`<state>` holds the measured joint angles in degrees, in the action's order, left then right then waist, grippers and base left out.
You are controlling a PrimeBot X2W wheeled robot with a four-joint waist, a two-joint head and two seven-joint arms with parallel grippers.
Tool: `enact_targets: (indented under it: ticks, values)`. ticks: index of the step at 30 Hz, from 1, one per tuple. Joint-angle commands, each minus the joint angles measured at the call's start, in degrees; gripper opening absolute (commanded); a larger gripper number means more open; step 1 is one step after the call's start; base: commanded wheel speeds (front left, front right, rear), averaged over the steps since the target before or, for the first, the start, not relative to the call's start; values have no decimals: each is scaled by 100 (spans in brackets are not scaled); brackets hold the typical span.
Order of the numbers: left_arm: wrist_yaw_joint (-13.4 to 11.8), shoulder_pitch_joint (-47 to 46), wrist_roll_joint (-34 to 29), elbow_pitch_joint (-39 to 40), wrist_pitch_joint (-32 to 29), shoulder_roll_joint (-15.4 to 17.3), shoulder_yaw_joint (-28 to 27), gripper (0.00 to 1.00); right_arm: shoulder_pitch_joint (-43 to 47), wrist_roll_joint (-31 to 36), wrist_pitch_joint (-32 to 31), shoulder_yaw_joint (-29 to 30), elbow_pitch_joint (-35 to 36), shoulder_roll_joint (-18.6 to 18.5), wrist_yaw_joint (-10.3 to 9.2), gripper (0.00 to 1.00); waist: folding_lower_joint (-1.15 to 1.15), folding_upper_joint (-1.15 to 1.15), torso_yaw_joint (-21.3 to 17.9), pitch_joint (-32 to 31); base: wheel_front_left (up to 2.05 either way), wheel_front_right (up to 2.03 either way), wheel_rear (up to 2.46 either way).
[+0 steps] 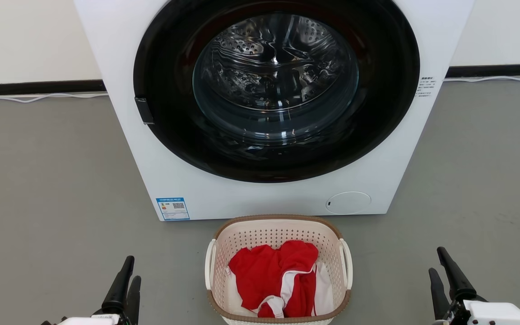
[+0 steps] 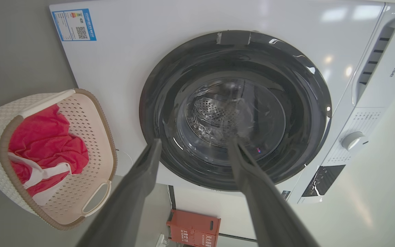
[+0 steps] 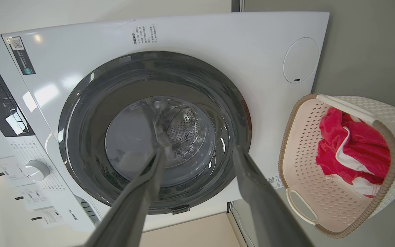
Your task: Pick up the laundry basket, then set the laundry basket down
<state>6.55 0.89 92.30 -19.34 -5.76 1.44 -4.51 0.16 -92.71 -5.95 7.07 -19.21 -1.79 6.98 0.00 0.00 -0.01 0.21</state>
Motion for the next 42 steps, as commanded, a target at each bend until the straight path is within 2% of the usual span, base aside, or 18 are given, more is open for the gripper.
enact_targets:
  ticks: [1, 3, 7, 18, 42]
  values:
    - [3, -205, -1, 192, 48, 33, 27, 100, -191, 33, 68, -32, 194, -48, 6, 100, 7, 0, 0, -4, 0, 0, 0]
    - [5, -197, -3, 216, 82, 35, 53, 100, -180, 61, 102, -55, 222, -49, 7, 100, 13, 0, 0, -13, 0, 0, 0]
    - [9, -174, -57, 267, 167, 39, 108, 100, -152, 202, 186, -108, 292, -52, 9, 100, 1, 0, 0, -4, 0, 0, 0]
    - [16, -171, -468, 310, 335, 48, 128, 100, -144, 839, 354, -162, 429, -57, 12, 100, 0, 0, 0, -2, 0, 0, 0]
    - [34, -160, -2396, 514, 739, 70, 166, 100, -179, 3135, 758, -413, 755, -95, 21, 100, 0, 0, 14, 14, 0, 0, 0]
